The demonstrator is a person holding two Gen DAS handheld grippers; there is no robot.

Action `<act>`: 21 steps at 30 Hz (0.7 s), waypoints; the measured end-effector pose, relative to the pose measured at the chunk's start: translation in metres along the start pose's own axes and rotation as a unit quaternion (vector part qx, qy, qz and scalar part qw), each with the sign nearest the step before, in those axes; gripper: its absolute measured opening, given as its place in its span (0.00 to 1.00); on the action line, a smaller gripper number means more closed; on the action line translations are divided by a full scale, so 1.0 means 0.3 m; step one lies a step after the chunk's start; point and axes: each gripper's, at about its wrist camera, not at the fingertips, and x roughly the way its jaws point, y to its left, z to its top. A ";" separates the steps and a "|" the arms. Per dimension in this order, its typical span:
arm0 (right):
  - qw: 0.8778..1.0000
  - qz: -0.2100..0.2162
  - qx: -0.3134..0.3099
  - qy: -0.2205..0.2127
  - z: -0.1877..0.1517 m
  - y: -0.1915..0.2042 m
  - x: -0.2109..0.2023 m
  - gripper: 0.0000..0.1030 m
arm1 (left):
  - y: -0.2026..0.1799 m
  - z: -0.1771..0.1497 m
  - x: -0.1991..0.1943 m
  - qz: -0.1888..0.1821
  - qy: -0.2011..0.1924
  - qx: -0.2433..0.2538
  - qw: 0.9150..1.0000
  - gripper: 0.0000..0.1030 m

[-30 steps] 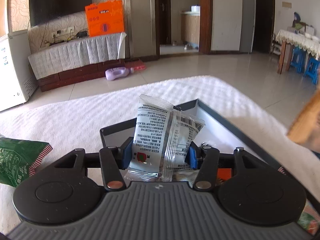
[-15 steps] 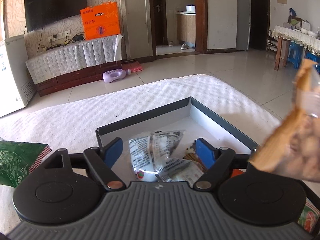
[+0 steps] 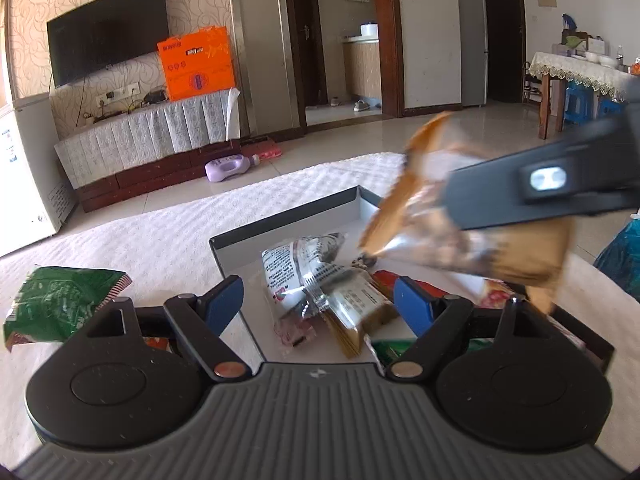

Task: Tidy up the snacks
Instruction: 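Open the left gripper to drop the clear packet into the box while the right gripper lowers the cake bag, then lower the tan cake bag into the box and open the right gripper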

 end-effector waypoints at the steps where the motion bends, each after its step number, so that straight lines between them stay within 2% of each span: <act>1: 1.000 0.000 -0.002 0.002 -0.001 0.005 0.006 0.47 | 0.000 -0.004 -0.014 0.004 -0.004 0.001 1.000 0.83; 5: 1.000 0.003 -0.003 0.006 -0.003 0.016 0.026 0.47 | 0.010 -0.024 -0.062 0.003 -0.006 0.001 1.000 0.84; 17: 1.000 -0.007 -0.007 0.020 0.003 0.024 0.128 0.47 | -0.023 -0.094 -0.141 -0.008 -0.009 0.040 0.999 0.85; 21: 0.999 -0.030 -0.007 0.016 0.014 0.007 0.149 0.47 | -0.022 -0.110 -0.148 -0.008 -0.009 0.044 0.999 0.85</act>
